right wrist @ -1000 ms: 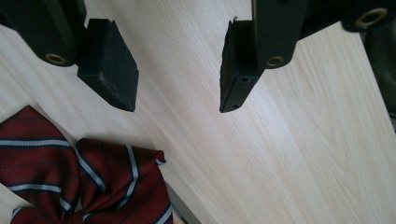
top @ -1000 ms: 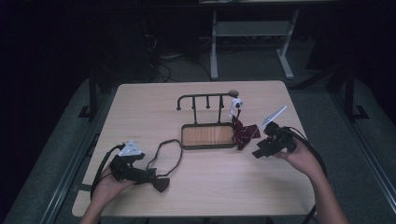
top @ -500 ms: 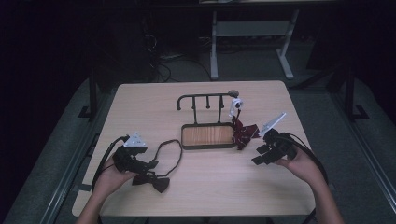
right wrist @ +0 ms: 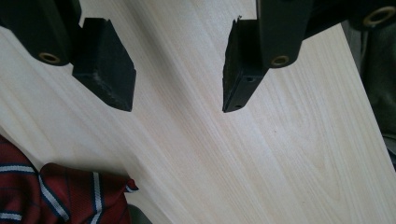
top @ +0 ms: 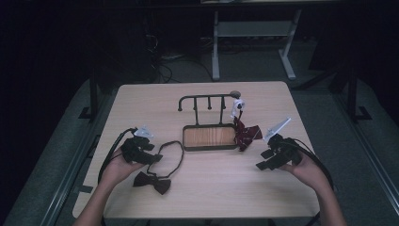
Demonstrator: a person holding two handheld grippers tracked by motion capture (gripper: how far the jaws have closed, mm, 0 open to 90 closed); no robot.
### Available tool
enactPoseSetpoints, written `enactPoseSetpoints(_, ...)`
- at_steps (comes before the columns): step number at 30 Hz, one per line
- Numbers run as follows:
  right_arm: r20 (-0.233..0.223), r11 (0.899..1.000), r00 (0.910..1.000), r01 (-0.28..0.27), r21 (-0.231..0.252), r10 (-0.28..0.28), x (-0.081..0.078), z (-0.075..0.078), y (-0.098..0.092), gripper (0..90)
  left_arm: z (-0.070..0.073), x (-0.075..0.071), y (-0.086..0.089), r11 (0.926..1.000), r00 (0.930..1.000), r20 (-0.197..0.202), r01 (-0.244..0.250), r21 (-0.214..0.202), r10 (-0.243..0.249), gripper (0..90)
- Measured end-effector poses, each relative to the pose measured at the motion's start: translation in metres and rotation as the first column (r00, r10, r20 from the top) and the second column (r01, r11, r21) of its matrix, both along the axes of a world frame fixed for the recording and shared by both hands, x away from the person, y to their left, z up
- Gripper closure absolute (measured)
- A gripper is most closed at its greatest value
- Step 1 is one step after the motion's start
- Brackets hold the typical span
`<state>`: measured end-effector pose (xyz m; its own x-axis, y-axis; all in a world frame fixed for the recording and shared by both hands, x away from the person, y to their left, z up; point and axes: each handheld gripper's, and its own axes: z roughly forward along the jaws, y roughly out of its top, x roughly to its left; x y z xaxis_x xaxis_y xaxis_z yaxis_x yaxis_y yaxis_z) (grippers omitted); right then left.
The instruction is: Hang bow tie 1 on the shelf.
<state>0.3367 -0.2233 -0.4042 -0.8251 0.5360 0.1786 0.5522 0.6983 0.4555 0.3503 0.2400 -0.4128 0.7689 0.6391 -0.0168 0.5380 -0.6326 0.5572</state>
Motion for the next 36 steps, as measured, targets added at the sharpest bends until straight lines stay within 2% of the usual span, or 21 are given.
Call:
enactPoseSetpoints(2,0.001,1.0,1.0,0.002,0.006,-0.002,-0.001,0.0,-0.001,43.7,0.0,0.005,-0.002,0.9997,1.0,-0.004,0.001,0.024,0.0,46.1)
enactPoseSetpoints(6,0.004,1.0,0.9999,0.011,0.019,-0.011,-0.003,0.0,-0.005,43.4,0.001,0.013,-0.007,0.9991,0.9999,-0.011,0.005,0.042,-0.005,51.4)
enactPoseSetpoints(10,0.006,0.999,0.9998,0.019,0.034,-0.019,-0.004,0.002,-0.008,43.4,0.002,0.021,-0.014,0.9963,0.9997,-0.022,0.016,0.084,-0.014,54.4)
enactPoseSetpoints(12,0.007,0.999,0.9998,0.019,0.036,-0.02,-0.004,0.003,-0.008,43.4,0.0,0.025,-0.017,0.996,0.9995,-0.031,0.011,0.088,-0.008,56.0)
enactPoseSetpoints(15,0.009,0.999,0.9998,0.02,0.037,-0.02,-0.005,0.004,-0.008,43.4,-0.002,0.032,-0.019,0.9931,0.999,-0.042,0.015,0.116,-0.011,57.9)
enactPoseSetpoints(25,0.021,0.999,0.9997,0.012,0.036,-0.013,-0.005,0.005,-0.008,43.2,-0.01,0.046,-0.02,0.9883,0.9975,-0.066,-0.016,0.152,0.026,61.9)
enactPoseSetpoints(30,0.024,0.999,0.9997,0.01,0.038,-0.011,-0.006,0.007,-0.008,44.8,-0.015,0.05,-0.021,0.9872,0.9961,-0.082,-0.021,0.158,0.034,65.8)
enactPoseSetpoints(36,0.019,0.999,0.9998,0.011,0.04,-0.012,-0.007,0.005,-0.009,45.0,-0.021,0.053,-0.023,0.9817,0.9958,-0.085,-0.017,0.19,0.034,70.7)
